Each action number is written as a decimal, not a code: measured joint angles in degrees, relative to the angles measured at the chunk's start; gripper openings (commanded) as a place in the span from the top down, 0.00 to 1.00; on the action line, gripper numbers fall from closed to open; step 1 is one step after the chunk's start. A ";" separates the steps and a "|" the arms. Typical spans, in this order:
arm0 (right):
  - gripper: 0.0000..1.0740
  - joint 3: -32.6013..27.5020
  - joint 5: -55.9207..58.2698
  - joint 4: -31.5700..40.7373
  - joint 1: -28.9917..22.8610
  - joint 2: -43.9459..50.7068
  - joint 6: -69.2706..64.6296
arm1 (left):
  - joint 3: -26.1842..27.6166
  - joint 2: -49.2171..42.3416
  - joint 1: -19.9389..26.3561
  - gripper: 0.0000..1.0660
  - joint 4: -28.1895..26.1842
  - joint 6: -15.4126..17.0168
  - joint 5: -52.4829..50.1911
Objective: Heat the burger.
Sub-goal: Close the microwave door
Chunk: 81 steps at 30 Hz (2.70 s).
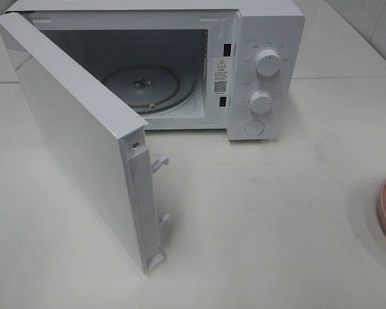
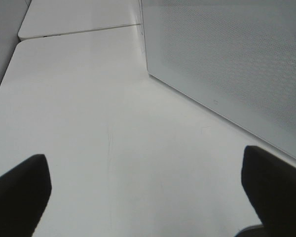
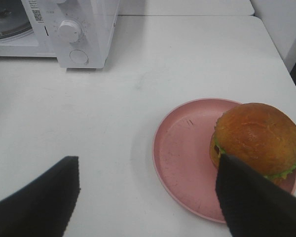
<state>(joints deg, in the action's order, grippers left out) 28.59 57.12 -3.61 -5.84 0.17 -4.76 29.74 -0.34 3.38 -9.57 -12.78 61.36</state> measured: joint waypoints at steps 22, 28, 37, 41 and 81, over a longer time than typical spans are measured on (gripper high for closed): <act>0.30 0.00 0.00 0.00 0.00 0.00 0.00 | 0.00 0.00 0.00 0.08 0.00 0.00 0.00; 0.30 0.00 0.00 0.00 0.00 0.00 0.00 | 0.00 0.00 0.00 0.08 0.00 0.00 0.00; 0.30 0.00 0.00 0.00 0.00 0.00 0.00 | 0.00 0.00 0.00 0.08 0.00 0.00 0.00; 0.30 0.00 0.00 0.00 0.00 0.00 0.00 | 0.00 0.00 0.00 0.08 0.00 0.00 0.00; 0.30 0.00 0.00 0.00 0.00 0.00 0.00 | 3.38 15.30 0.00 0.70 -3.44 0.00 -5.21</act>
<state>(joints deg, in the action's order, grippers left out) 28.59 57.12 -3.61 -5.84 0.17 -4.76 33.12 14.95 3.38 -13.01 -12.78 56.15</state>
